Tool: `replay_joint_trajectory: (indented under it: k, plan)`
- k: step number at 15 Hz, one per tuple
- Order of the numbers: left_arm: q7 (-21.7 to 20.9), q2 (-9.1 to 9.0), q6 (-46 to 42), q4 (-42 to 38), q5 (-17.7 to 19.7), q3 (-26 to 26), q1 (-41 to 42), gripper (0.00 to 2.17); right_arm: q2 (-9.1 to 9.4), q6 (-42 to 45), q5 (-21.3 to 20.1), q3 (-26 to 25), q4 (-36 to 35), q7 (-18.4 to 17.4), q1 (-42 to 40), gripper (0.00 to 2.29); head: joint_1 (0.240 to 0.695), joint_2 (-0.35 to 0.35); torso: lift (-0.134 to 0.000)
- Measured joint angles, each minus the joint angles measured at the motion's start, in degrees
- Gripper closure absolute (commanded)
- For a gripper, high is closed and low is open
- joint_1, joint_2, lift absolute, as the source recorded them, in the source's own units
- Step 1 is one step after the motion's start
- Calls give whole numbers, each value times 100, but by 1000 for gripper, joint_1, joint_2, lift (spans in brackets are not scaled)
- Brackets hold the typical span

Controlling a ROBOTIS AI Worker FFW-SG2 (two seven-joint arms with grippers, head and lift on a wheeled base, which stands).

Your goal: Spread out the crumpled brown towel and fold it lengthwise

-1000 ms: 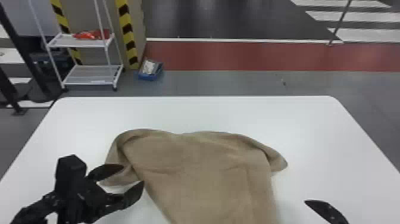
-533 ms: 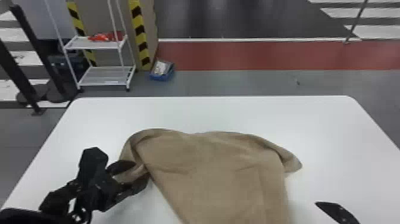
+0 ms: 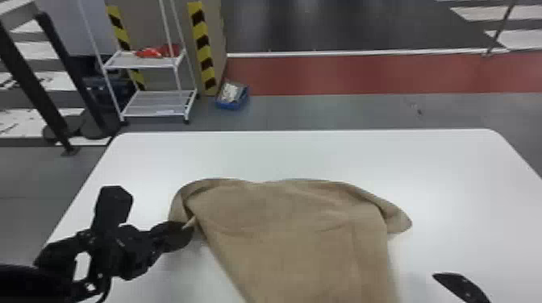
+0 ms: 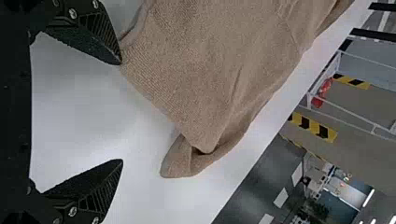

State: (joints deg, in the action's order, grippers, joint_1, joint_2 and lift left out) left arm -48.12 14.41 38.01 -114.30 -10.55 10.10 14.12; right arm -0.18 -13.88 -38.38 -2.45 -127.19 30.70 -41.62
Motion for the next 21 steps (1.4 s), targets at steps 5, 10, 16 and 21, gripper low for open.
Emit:
replay_joint_trajectory:
  k: [5,10,16,21]
  plan:
    - [-74,27,241,-127,-53,11,-114,1021,0,-377,-262,268,-135,567,27,161,695,134,-128]
    - [-106,35,255,-53,-65,-64,-276,1021,0,-419,-239,313,-505,674,-255,171,695,134,-128]
    - [-123,41,255,-14,-53,-121,-331,1021,0,-627,-434,408,-562,868,-246,191,695,135,-128]
    - [-169,69,254,-14,-5,-117,-323,1021,0,-973,-379,661,-182,569,148,1531,695,140,-128]
